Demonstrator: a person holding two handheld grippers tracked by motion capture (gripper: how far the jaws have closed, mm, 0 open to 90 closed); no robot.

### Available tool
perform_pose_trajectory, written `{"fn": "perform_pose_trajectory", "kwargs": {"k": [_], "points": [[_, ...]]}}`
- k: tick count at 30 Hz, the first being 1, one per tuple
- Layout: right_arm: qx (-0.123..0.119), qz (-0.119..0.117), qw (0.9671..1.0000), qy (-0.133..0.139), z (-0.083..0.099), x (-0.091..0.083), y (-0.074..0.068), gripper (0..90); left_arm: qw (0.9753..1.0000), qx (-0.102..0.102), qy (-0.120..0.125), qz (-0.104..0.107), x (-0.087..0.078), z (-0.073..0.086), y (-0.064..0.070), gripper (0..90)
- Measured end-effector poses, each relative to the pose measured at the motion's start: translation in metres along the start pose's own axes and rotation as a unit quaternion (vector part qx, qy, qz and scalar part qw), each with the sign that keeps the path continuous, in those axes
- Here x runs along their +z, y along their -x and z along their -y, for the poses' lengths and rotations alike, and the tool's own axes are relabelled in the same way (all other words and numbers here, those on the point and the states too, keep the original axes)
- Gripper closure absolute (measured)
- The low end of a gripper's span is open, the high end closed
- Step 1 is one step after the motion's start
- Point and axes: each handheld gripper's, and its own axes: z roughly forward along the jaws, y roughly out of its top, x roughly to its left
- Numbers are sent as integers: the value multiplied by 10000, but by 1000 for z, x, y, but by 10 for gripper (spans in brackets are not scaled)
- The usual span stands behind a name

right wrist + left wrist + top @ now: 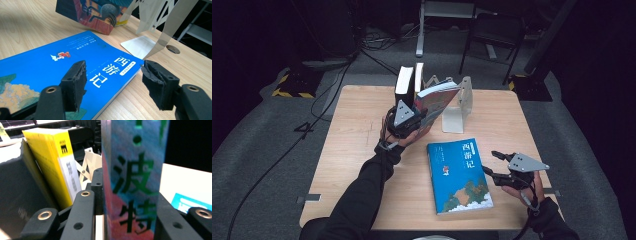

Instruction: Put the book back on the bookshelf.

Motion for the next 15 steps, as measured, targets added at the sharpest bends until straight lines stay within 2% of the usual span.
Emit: {"fn": "perform_pose_trajectory", "kwargs": {"k": [4, 9, 11, 13, 15], "points": [[2, 4, 10000, -1, 0, 0, 0, 357, 10000, -47, -37, 9, -9, 7, -1, 736], [2, -17, 10000, -63, 1, 2, -1, 357, 9996, -142, -188, -148, -25, 22, -6, 734], [16, -25, 10000, -80, 1, 3, -1, 357, 9991, -118, -274, -287, -28, 27, -8, 734], [51, -40, 10000, -54, 2, 3, -1, 357, 9989, -298, -246, -253, -31, 30, -13, 733], [54, -24, 10000, -48, 2, 3, -1, 357, 9989, -254, -280, -275, -30, 29, -14, 732]]}}
